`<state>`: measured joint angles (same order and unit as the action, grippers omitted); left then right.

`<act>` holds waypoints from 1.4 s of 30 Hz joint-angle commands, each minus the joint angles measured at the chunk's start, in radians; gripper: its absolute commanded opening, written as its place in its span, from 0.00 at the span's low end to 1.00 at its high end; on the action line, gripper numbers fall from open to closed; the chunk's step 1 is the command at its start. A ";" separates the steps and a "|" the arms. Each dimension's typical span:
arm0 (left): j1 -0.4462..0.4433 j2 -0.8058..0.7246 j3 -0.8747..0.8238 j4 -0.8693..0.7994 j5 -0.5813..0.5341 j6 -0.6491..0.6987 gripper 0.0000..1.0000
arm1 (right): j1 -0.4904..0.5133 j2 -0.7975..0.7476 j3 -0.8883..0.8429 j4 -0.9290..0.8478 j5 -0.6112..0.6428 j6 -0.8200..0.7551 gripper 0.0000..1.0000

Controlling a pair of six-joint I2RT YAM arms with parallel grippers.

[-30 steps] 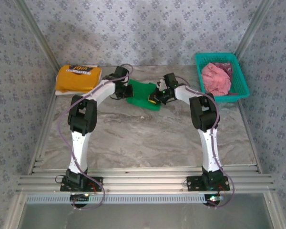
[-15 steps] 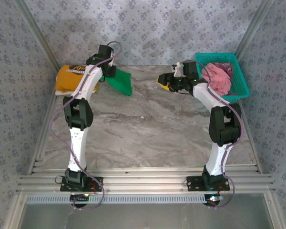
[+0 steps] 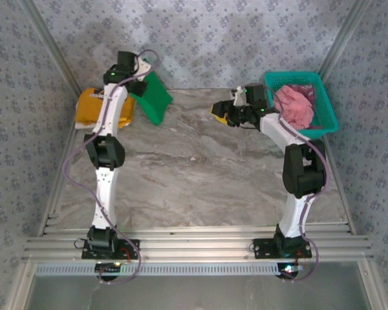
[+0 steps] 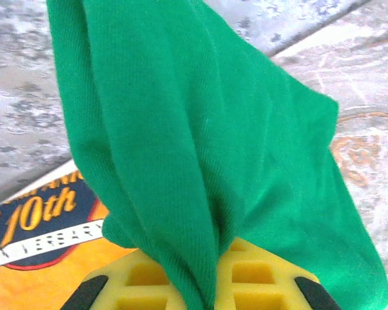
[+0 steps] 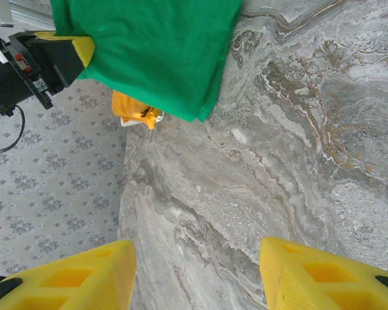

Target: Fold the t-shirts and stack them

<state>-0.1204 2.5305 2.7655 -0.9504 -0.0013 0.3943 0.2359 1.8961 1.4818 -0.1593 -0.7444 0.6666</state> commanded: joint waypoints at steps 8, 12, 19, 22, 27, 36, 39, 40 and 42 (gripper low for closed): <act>0.214 -0.058 0.043 0.061 0.206 0.138 0.00 | 0.019 -0.015 -0.002 -0.050 0.007 0.001 0.56; 0.254 -0.070 0.051 0.065 0.252 0.164 0.00 | 0.023 -0.006 0.000 -0.050 0.009 0.009 0.56; 0.283 -0.086 0.062 0.092 0.303 0.165 0.00 | 0.028 -0.006 -0.014 -0.049 0.021 0.016 0.56; 0.324 -0.057 0.058 0.077 0.336 0.132 0.00 | 0.029 -0.025 -0.029 -0.052 0.026 0.012 0.57; 0.369 -0.001 -0.012 0.042 0.315 0.130 0.00 | 0.019 -0.052 -0.034 -0.086 0.030 -0.014 0.58; 0.448 0.008 -0.190 0.058 0.348 0.093 0.22 | 0.012 -0.048 -0.019 -0.093 0.026 -0.019 0.59; 0.453 -0.013 -0.260 0.064 0.302 0.069 0.44 | 0.010 -0.042 -0.012 -0.083 0.024 -0.016 0.59; 0.460 -0.029 -0.294 0.084 0.293 0.052 0.49 | 0.010 -0.040 -0.009 -0.083 0.021 -0.017 0.59; 0.470 -0.067 -0.337 0.112 0.272 0.007 0.57 | 0.010 -0.040 -0.004 -0.090 0.022 -0.024 0.60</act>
<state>0.3405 2.5366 2.4710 -0.8745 0.2913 0.4549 0.2504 1.8843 1.4555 -0.2291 -0.7216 0.6640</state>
